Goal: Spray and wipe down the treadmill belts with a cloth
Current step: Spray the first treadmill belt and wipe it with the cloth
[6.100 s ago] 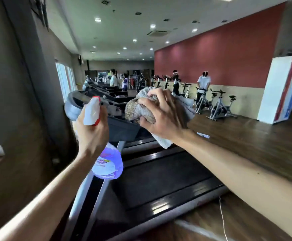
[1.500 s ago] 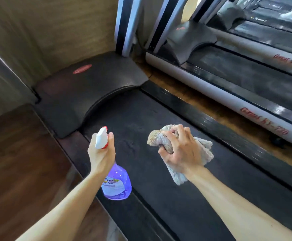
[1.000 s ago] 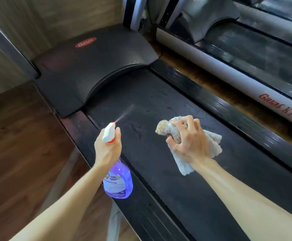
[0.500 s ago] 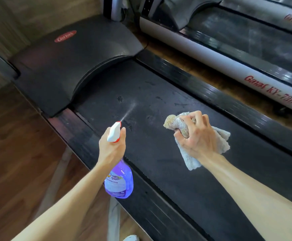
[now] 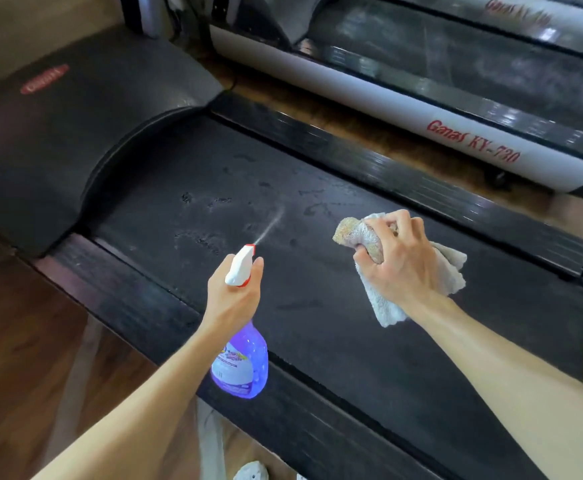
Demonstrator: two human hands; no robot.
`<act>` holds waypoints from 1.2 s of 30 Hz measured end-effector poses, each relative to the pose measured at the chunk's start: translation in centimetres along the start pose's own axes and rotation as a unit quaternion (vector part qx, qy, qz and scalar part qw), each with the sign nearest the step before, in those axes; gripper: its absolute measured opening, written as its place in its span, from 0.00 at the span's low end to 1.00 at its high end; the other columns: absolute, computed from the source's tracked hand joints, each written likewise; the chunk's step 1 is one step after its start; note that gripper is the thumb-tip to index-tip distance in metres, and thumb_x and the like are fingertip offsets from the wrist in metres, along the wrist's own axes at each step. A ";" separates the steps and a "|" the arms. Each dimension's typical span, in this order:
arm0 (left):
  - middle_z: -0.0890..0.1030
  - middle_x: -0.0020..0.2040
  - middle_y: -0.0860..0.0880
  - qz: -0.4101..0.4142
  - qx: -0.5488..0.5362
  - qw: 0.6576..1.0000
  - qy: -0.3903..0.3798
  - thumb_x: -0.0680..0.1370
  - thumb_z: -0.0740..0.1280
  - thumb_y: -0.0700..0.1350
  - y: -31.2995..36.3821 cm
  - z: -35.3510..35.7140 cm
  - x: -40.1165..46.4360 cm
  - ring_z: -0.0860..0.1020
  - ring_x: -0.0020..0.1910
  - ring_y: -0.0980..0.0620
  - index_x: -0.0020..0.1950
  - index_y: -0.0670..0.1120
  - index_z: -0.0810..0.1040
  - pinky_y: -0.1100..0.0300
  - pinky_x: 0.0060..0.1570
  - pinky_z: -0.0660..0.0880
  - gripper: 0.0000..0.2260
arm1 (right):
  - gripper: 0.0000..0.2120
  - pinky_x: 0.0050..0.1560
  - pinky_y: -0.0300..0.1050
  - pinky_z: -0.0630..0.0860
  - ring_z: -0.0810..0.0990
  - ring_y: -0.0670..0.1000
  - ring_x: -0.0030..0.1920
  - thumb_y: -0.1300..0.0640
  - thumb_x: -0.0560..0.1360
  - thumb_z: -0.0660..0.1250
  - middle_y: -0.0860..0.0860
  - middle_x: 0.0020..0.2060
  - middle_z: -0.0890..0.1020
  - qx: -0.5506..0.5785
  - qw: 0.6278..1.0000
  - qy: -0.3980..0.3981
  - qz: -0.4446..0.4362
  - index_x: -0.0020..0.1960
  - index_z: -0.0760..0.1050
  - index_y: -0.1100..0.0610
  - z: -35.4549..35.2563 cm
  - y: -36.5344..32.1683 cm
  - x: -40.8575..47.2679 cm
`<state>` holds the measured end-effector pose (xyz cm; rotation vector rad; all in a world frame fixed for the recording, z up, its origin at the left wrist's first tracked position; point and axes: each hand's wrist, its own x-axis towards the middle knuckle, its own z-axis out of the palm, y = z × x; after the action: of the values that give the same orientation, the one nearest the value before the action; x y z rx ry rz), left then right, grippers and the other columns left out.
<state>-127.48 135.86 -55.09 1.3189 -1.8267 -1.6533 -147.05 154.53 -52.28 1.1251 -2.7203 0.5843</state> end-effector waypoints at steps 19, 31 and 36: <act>0.73 0.36 0.52 0.043 0.094 0.972 -0.211 0.78 0.68 0.57 -1.0 14.2 -5.6 0.71 0.33 0.51 0.54 0.45 0.77 0.48 0.37 0.75 0.16 | 0.15 0.48 0.54 0.75 0.72 0.59 0.54 0.49 0.77 0.69 0.53 0.56 0.73 -0.062 0.989 0.019 0.134 0.61 0.79 0.53 -6.0 12.4 -7.7; 0.71 0.31 0.57 0.026 0.102 0.925 -0.365 0.80 0.69 0.52 -3.0 21.0 -10.8 0.68 0.29 0.53 0.56 0.53 0.80 0.56 0.32 0.70 0.07 | 0.21 0.45 0.55 0.75 0.73 0.61 0.51 0.44 0.74 0.59 0.54 0.55 0.74 -0.090 0.973 0.065 0.200 0.59 0.79 0.55 -9.3 18.2 -14.0; 0.69 0.30 0.57 0.031 0.121 0.908 -0.399 0.79 0.68 0.53 -4.8 21.9 -12.7 0.66 0.30 0.51 0.54 0.49 0.80 0.55 0.32 0.69 0.09 | 0.21 0.47 0.53 0.73 0.72 0.60 0.51 0.44 0.74 0.60 0.53 0.55 0.74 -0.100 0.968 0.061 0.221 0.59 0.80 0.54 -9.8 19.3 -17.5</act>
<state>-135.83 159.45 -61.09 0.6583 -2.5494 -2.1805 -148.37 182.23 -53.82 0.4212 -2.8483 0.3970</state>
